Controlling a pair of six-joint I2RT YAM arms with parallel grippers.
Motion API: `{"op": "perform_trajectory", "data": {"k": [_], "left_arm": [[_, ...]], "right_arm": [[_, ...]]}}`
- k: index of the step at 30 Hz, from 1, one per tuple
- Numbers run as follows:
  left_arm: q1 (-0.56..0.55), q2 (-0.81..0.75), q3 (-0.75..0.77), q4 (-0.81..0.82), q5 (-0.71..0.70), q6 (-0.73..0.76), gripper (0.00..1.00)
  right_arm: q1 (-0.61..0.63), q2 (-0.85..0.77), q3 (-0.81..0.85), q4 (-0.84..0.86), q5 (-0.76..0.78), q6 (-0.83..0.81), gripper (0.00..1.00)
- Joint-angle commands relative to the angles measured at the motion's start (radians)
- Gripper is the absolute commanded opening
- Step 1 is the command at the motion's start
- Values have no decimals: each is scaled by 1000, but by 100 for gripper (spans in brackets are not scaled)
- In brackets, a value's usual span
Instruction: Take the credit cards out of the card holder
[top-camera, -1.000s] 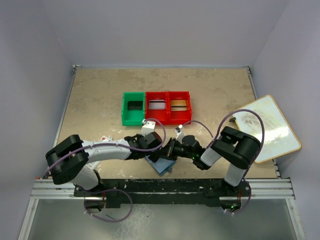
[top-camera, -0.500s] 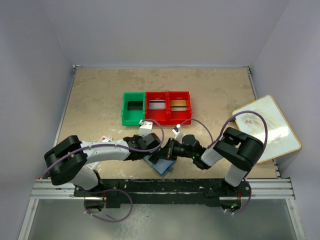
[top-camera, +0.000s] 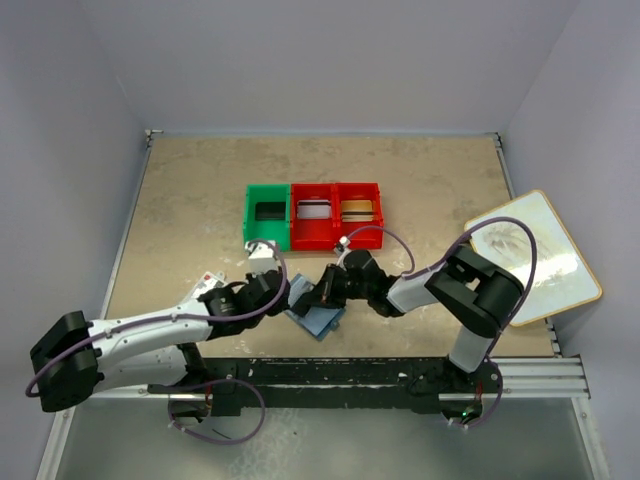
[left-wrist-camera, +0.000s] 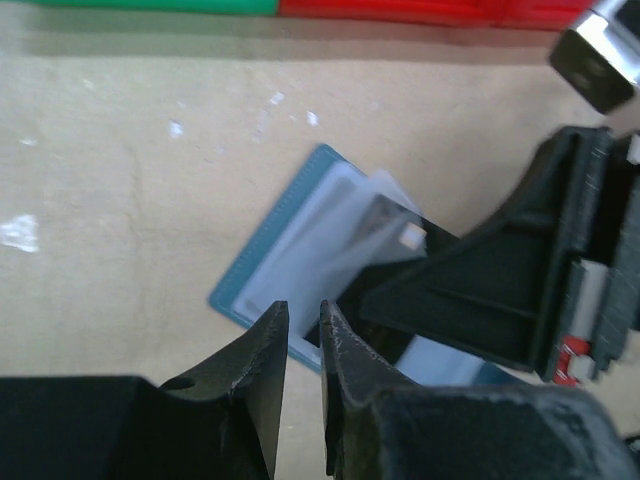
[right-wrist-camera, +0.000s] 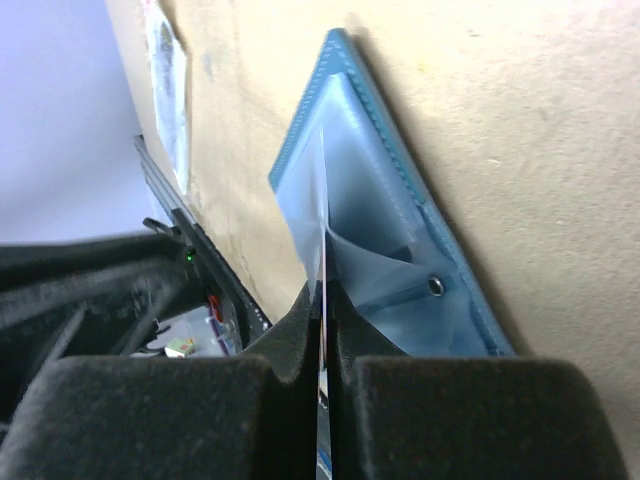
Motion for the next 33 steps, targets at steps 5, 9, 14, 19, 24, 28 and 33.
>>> {"op": "perform_trajectory", "data": {"k": [5, 9, 14, 19, 24, 28, 33], "left_arm": [[-56, -26, -198, 487, 273, -93, 17], [-100, 81, -159, 548, 249, -83, 17], [-120, 177, -139, 551, 215, -114, 16], [-164, 217, -157, 550, 192, -144, 14], [-219, 198, -156, 525, 131, -168, 14], [-225, 133, -123, 436, 66, -154, 17], [-226, 18, -48, 216, -61, -119, 19]], "right_arm": [[-3, 40, 19, 21, 55, 80, 0], [-3, 50, 13, 47, 41, 101, 0], [-3, 71, -16, 128, 19, 145, 0], [-3, 88, -30, 181, 3, 173, 0], [-3, 78, -32, 187, 1, 175, 0], [-3, 57, -27, 166, -5, 158, 1], [-3, 11, -28, 75, 31, 111, 2]]}}
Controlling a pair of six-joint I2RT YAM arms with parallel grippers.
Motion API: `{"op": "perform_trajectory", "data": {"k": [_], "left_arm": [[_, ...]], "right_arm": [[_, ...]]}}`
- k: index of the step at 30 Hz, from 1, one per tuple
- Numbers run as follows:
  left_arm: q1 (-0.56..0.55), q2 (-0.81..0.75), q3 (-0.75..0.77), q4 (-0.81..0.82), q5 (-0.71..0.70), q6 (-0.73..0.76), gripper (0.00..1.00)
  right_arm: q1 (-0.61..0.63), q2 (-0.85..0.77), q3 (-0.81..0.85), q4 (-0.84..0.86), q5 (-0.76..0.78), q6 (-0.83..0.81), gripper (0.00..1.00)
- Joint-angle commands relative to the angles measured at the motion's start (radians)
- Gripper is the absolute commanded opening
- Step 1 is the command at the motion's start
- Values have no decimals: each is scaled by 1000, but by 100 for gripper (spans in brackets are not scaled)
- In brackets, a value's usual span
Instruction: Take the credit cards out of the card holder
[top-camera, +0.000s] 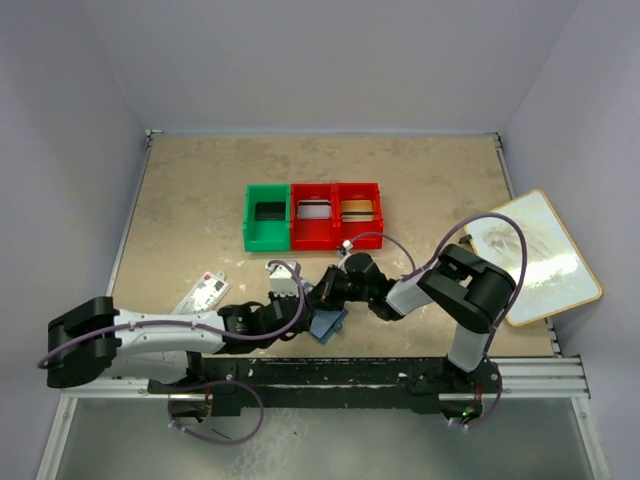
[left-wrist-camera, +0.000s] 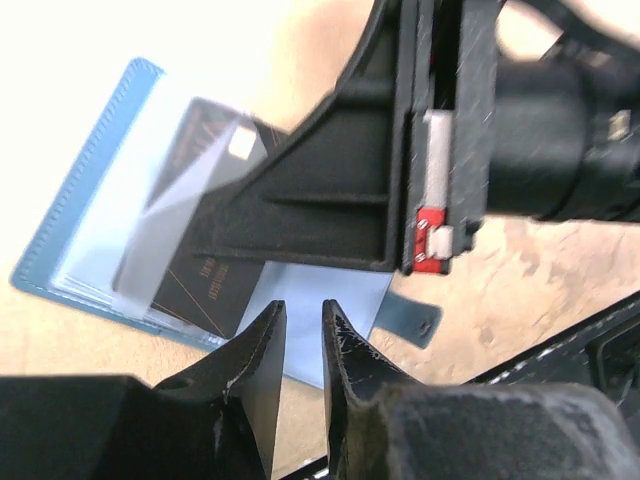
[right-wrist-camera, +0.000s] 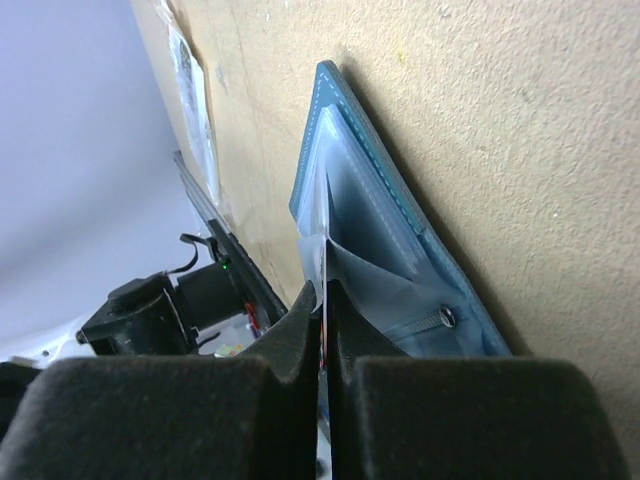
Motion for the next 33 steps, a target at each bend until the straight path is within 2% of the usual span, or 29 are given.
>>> {"op": "perform_trajectory", "data": {"k": [1, 8, 18, 23, 27, 33], "left_arm": [[-7, -117, 95, -190, -154, 17, 20], [2, -219, 101, -384, -292, -8, 31], [52, -195, 90, -368, -260, 14, 34], [158, -152, 114, -368, -166, 75, 35], [213, -150, 159, -405, -144, 120, 37], [289, -125, 232, -460, -113, 177, 40]], "right_arm": [[-1, -68, -6, -58, 36, -51, 1], [2, -138, -90, -44, 5, -39, 1], [4, -284, -127, -165, 29, -112, 0], [3, -449, -108, -320, 128, -215, 0], [3, -558, -86, -442, 182, -284, 0], [2, -664, -56, -497, 260, -348, 0]]}}
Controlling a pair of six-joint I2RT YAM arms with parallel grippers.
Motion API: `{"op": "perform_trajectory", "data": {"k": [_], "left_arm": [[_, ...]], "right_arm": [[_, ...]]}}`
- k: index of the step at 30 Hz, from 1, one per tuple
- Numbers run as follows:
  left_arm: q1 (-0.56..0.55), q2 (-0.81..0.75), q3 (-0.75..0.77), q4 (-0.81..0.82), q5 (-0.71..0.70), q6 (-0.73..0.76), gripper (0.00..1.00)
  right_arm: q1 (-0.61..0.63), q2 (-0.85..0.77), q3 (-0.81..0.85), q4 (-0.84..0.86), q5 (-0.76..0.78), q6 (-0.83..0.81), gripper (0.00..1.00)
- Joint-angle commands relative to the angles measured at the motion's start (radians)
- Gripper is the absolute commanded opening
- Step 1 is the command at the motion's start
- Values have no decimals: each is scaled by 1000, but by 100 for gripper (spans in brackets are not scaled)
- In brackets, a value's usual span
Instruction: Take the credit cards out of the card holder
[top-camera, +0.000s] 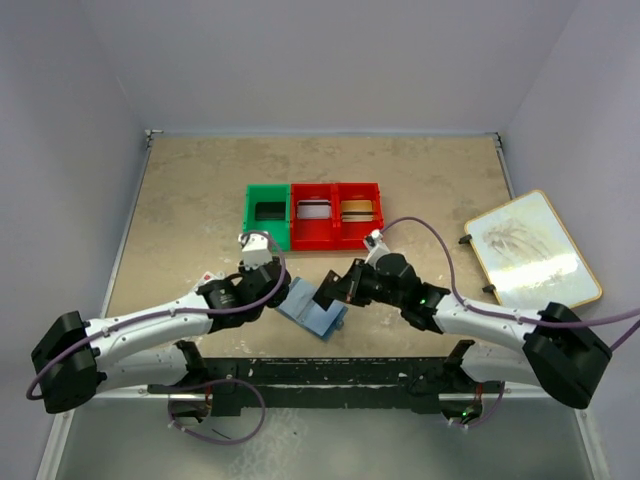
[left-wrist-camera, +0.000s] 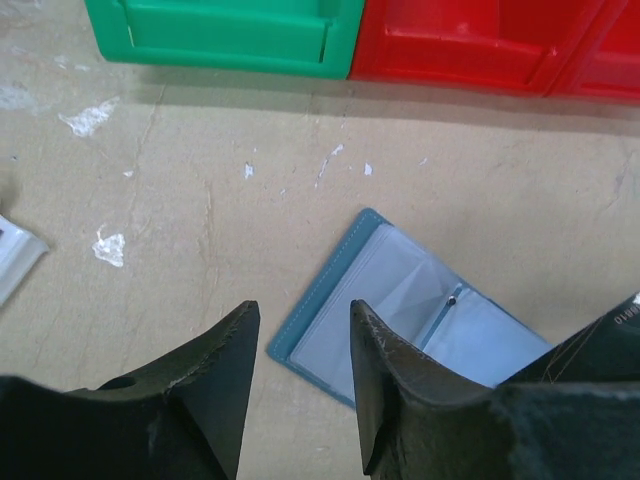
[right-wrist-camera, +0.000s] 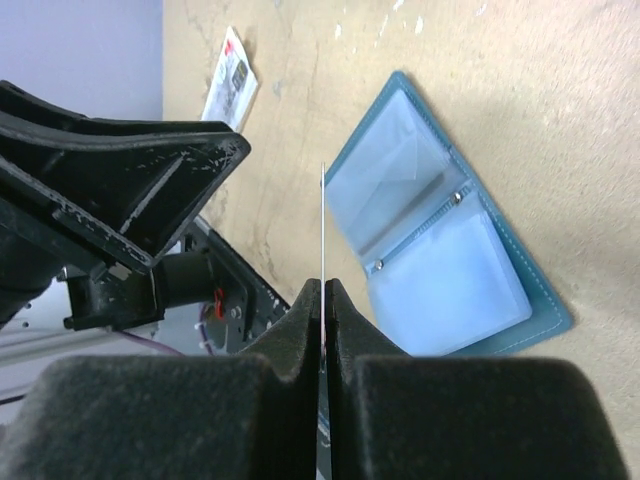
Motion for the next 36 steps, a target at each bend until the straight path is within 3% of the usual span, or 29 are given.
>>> {"op": "perform_trajectory", "data": {"k": [1, 8, 15, 19, 26, 30, 36], "left_arm": [[61, 13, 92, -58, 21, 68, 40], [235, -7, 211, -206, 98, 145, 48], [437, -71, 346, -349, 110, 267, 69], [552, -100, 371, -373, 72, 327, 76], [598, -119, 394, -314, -51, 393, 77], [601, -132, 322, -214, -66, 422, 77], [607, -105, 301, -240, -116, 427, 75]], "right_arm": [[2, -62, 48, -48, 86, -91, 0], [2, -72, 51, -6, 82, -129, 0], [2, -66, 86, 4, 78, -181, 0], [1, -67, 110, 8, 90, -221, 0], [0, -69, 148, 10, 109, -325, 0], [-3, -78, 121, 62, 134, -345, 0], [-29, -87, 115, 94, 129, -379, 0]]}}
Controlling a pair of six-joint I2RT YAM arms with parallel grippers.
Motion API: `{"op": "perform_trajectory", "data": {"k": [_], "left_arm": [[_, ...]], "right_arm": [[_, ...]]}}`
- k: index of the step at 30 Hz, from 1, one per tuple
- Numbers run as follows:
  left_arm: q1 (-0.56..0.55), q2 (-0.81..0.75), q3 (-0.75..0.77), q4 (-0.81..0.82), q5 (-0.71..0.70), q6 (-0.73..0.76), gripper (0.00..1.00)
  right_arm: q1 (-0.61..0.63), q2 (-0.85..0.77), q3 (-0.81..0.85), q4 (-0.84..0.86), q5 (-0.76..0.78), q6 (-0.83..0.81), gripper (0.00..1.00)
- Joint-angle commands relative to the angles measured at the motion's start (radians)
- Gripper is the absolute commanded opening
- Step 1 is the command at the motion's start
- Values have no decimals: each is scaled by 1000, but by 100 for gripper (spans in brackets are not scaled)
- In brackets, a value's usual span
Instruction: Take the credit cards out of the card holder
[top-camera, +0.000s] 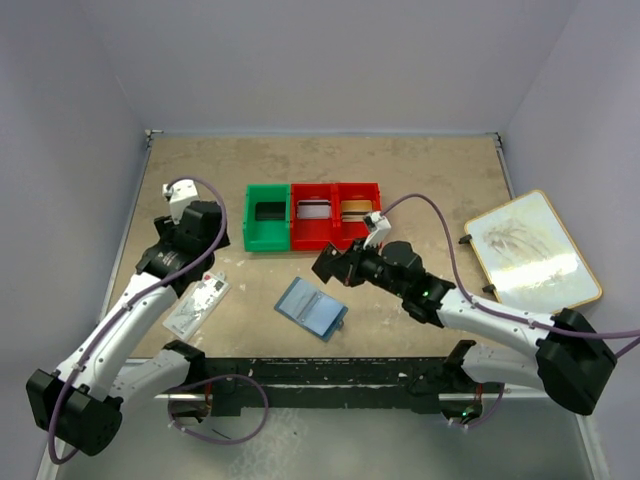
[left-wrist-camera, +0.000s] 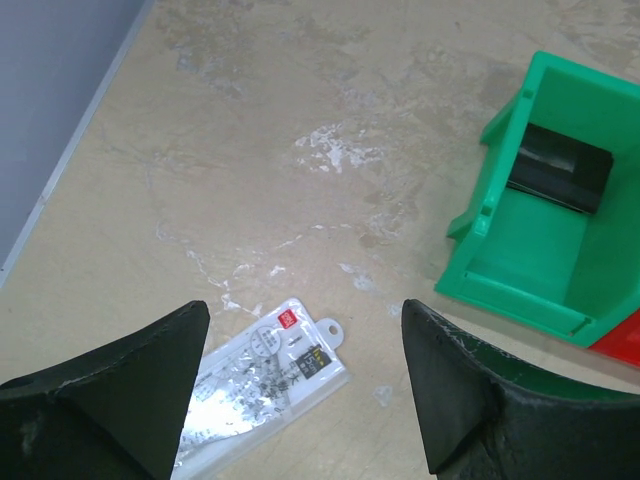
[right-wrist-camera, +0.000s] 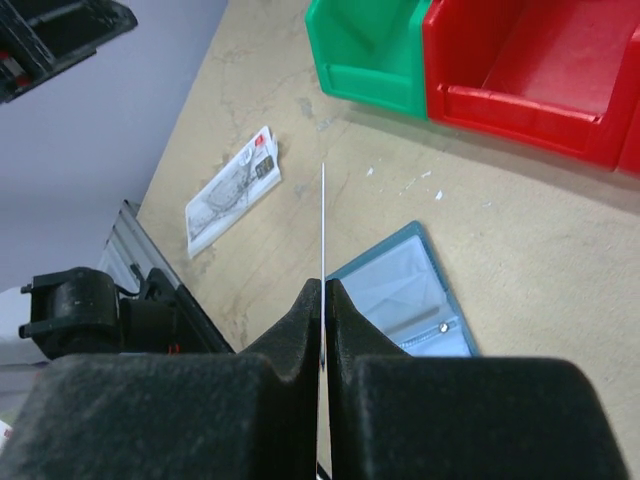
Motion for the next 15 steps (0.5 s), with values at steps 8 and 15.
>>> {"op": "perform_trajectory", "data": {"k": [8, 15], "left_arm": [[10, -37, -19, 22, -123, 25, 74], [9, -60, -17, 8, -158, 4, 74]], "right_arm": [[-73, 41, 122, -8, -29, -156, 0], [-73, 160, 294, -135, -53, -346, 0]]}}
